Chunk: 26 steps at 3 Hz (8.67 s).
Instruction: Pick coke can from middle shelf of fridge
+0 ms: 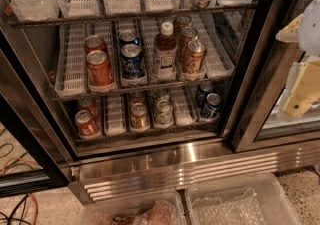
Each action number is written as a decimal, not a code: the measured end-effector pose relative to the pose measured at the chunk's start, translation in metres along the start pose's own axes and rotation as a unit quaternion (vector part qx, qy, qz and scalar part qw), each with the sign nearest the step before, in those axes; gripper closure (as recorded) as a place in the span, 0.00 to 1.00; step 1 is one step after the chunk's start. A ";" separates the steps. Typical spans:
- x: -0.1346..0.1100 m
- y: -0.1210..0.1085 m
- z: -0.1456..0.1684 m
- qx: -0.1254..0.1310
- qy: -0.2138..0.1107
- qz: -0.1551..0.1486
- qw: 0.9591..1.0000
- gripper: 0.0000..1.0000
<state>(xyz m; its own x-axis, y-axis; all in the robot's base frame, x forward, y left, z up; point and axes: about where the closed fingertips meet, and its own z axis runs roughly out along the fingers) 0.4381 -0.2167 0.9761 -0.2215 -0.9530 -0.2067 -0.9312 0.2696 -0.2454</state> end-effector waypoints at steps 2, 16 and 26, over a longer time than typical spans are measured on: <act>-0.003 0.014 0.025 -0.015 -0.042 0.037 0.998 0.00; -0.242 0.130 0.158 -0.075 -0.402 0.117 0.905 0.00; -0.357 0.054 0.237 0.147 -0.461 0.237 0.843 0.00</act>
Offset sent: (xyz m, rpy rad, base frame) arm -0.0146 0.0295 -0.0633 0.2946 0.0683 -0.0935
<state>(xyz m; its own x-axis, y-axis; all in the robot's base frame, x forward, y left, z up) 0.5355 0.1709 0.8120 -0.1039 -0.2534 -0.9618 -0.6593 0.7415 -0.1242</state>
